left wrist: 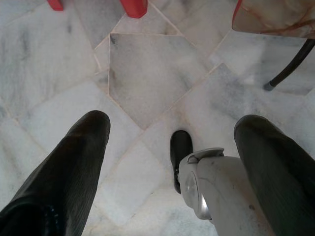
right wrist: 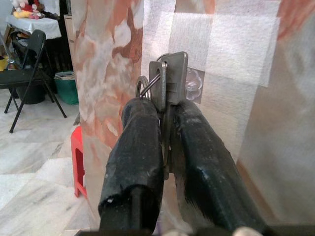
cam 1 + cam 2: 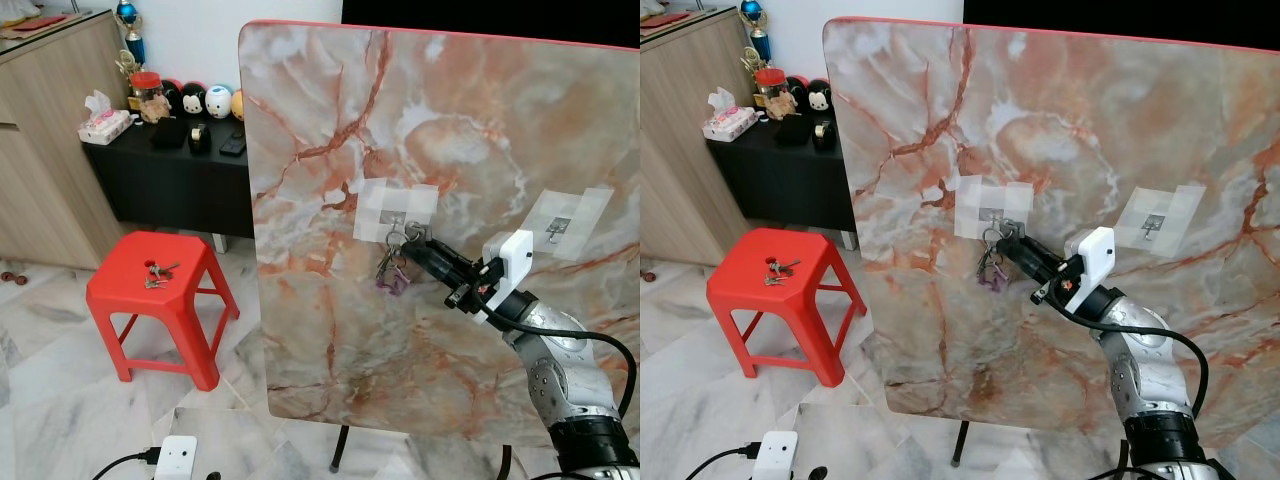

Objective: Hang keys on a hook

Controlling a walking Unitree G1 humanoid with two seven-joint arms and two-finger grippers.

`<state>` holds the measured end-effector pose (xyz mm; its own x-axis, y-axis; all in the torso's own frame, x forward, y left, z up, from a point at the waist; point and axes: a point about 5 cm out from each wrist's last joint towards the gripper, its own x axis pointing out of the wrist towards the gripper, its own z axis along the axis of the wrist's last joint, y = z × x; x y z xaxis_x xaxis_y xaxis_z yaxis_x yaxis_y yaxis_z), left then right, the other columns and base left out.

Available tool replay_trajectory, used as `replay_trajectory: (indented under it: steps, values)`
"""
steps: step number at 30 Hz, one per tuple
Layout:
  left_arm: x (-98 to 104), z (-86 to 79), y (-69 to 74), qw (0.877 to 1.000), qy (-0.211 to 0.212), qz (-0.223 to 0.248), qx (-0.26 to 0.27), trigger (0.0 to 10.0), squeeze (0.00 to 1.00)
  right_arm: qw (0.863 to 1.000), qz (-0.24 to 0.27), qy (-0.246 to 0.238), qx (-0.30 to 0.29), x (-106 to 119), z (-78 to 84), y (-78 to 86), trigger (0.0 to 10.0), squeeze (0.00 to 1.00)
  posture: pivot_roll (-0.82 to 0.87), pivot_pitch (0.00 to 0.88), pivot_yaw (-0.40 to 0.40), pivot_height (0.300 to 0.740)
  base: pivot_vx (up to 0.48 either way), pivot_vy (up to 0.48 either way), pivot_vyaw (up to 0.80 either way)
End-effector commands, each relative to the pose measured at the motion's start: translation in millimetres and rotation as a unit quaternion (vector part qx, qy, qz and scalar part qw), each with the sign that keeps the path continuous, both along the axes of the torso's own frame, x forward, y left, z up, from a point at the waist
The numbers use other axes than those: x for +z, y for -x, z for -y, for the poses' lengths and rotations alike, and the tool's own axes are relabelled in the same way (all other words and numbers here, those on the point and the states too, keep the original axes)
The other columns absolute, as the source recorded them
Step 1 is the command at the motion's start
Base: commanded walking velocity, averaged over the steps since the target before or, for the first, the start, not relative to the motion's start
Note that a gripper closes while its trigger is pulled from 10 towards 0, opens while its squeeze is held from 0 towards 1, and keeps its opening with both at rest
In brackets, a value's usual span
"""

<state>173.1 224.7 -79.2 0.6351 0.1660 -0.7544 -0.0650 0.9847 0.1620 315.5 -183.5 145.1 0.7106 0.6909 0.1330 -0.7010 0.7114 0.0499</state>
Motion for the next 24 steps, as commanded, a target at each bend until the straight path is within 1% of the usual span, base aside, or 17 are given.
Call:
replay_trajectory:
  steps: [1, 8, 16, 17, 19, 24]
  values:
    - [0, 0.0, 0.3, 1.000, 0.000, -0.001, 0.002, 10.0, 0.00, 1.000, 0.000, -0.006, 0.001, 3, -3.7, -6.1, 10.0, 0.00, 0.08, 0.000, -0.088, 0.740, 0.000, 0.000, 0.00]
    - [0, -0.7, 0.9, 1.000, 0.000, -0.003, 0.003, 10.0, 0.00, 1.000, -0.009, -0.001, -0.002, 1, -4.3, -8.1, 10.0, 0.00, 0.08, 0.000, -0.085, 0.740, 0.000, 0.000, 0.00]
    - [-2, -1.6, 3.7, 1.000, 0.002, -0.011, 0.003, 10.0, 0.00, 0.999, -0.020, -0.009, -0.027, -5, 5.0, -8.9, 10.0, 0.00, 0.07, 0.000, -0.081, 0.740, 0.000, 0.000, 0.00]
    - [-2, -1.9, 4.4, 1.000, 0.002, -0.012, 0.002, 10.0, 0.00, 0.999, -0.024, -0.016, -0.038, -6, 9.0, -9.7, 10.0, 0.00, 0.07, 0.000, -0.081, 0.740, 0.000, 0.000, 0.00]
    - [-2, -1.7, 4.6, 1.000, 0.002, -0.013, 0.001, 10.0, 0.00, 0.998, -0.030, -0.016, -0.045, -10, 11.9, -9.9, 10.0, 0.00, 0.07, 0.000, -0.081, 0.740, 0.000, 0.000, 0.00]
    - [-2, -1.5, 4.7, 1.000, 0.002, -0.014, 0.000, 10.0, 0.00, 0.998, -0.036, -0.018, -0.050, -14, 13.5, -9.1, 10.0, 0.00, 0.07, 0.000, -0.080, 0.740, 0.000, 0.000, 0.00]
